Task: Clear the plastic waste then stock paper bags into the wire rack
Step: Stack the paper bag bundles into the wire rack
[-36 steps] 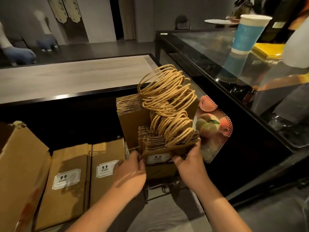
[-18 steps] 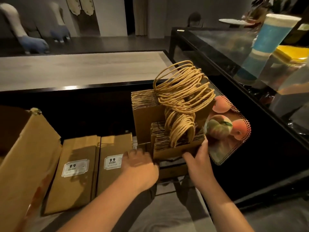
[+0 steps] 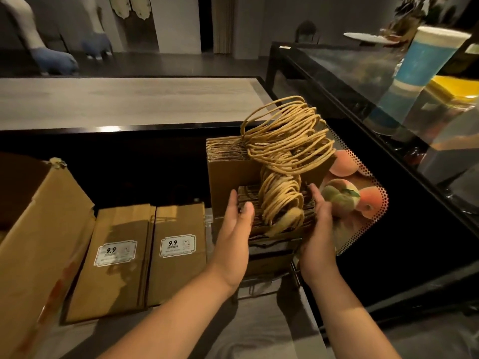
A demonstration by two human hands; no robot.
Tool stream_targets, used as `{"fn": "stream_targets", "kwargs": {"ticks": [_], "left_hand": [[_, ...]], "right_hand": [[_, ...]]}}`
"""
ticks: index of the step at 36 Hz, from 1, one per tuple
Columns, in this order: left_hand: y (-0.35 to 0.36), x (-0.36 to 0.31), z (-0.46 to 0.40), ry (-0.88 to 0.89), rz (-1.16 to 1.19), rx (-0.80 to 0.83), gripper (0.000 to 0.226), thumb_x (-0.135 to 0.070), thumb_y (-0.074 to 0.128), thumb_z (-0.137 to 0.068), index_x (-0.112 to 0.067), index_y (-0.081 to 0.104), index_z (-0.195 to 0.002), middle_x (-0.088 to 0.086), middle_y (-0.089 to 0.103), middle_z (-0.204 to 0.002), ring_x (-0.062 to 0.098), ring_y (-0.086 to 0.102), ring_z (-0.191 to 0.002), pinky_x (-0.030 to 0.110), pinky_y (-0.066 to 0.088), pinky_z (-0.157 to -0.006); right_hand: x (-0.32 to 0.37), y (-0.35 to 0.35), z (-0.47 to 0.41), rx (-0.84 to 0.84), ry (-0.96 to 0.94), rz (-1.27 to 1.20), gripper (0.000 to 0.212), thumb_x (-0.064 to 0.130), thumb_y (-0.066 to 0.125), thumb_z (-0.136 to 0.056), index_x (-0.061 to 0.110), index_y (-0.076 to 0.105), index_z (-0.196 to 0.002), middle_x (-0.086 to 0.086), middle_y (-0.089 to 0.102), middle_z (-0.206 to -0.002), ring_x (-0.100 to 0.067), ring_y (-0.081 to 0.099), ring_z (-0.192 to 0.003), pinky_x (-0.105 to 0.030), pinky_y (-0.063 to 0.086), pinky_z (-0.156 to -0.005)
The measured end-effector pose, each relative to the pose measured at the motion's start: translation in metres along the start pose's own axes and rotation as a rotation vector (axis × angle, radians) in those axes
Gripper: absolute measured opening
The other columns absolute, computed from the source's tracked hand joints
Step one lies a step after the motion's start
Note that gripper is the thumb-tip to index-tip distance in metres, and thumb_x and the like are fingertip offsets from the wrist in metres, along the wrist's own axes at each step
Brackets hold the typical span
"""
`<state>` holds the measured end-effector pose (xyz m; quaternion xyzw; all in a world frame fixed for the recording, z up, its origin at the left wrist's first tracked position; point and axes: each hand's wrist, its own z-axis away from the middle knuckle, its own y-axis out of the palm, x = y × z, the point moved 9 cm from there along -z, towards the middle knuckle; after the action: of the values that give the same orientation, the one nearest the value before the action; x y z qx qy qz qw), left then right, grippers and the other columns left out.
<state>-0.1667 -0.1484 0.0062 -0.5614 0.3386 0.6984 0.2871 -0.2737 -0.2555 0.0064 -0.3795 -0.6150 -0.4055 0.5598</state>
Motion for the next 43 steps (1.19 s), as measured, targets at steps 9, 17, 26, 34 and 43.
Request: {"fn": "stream_targets", "kwargs": {"ticks": [9,17,26,34,43], "left_hand": [[-0.005,0.0,0.001,-0.013,-0.054,0.016,0.061,-0.052,0.028,-0.092,-0.042,0.014,-0.15,-0.018,0.021,-0.155,-0.008,0.021,-0.121,0.021,0.014,-0.101],[-0.056,0.025,0.023,0.02,0.003,-0.073,0.069,-0.076,0.037,-0.083,-0.043,0.034,-0.144,-0.02,0.038,-0.148,0.002,0.031,-0.138,0.035,0.02,-0.117],[-0.109,0.05,0.037,-0.095,-0.001,-0.149,0.07,-0.06,0.036,-0.081,-0.033,0.035,-0.146,-0.012,0.04,-0.147,0.008,0.032,-0.137,0.033,0.023,-0.116],[-0.134,0.048,0.055,-0.137,0.008,-0.028,0.05,-0.058,0.04,-0.082,-0.052,0.04,-0.131,-0.022,0.04,-0.138,-0.002,0.032,-0.124,0.029,0.02,-0.108],[-0.095,0.033,0.06,-0.067,-0.136,0.344,0.042,-0.041,0.042,-0.1,-0.048,0.034,-0.14,-0.023,0.033,-0.146,-0.004,0.025,-0.135,0.009,0.025,-0.096]], "right_hand": [[0.002,-0.005,-0.002,-0.041,-0.017,0.087,0.049,0.053,0.029,-0.101,0.039,0.036,-0.147,0.011,0.035,-0.153,-0.006,0.032,-0.14,-0.045,0.027,-0.119],[-0.009,-0.024,0.061,-0.384,0.025,-0.085,0.025,0.016,0.04,-0.104,0.023,0.05,-0.126,0.0,0.053,-0.126,-0.012,0.056,-0.11,-0.013,0.046,-0.083],[-0.042,0.015,0.086,-0.502,0.214,-0.084,0.032,0.002,0.052,-0.097,0.024,0.046,-0.12,-0.009,0.047,-0.129,-0.022,0.052,-0.106,-0.024,0.046,-0.071],[-0.035,0.053,0.086,-0.383,0.133,-0.066,0.046,0.01,0.06,-0.095,0.02,0.035,-0.132,-0.001,0.051,-0.117,-0.008,0.054,-0.097,-0.016,0.041,-0.072],[0.004,0.009,0.058,-0.693,-0.126,0.084,0.058,0.015,0.06,-0.095,0.019,0.025,-0.142,-0.009,0.03,-0.145,-0.017,0.04,-0.125,-0.002,0.039,-0.079]]}}
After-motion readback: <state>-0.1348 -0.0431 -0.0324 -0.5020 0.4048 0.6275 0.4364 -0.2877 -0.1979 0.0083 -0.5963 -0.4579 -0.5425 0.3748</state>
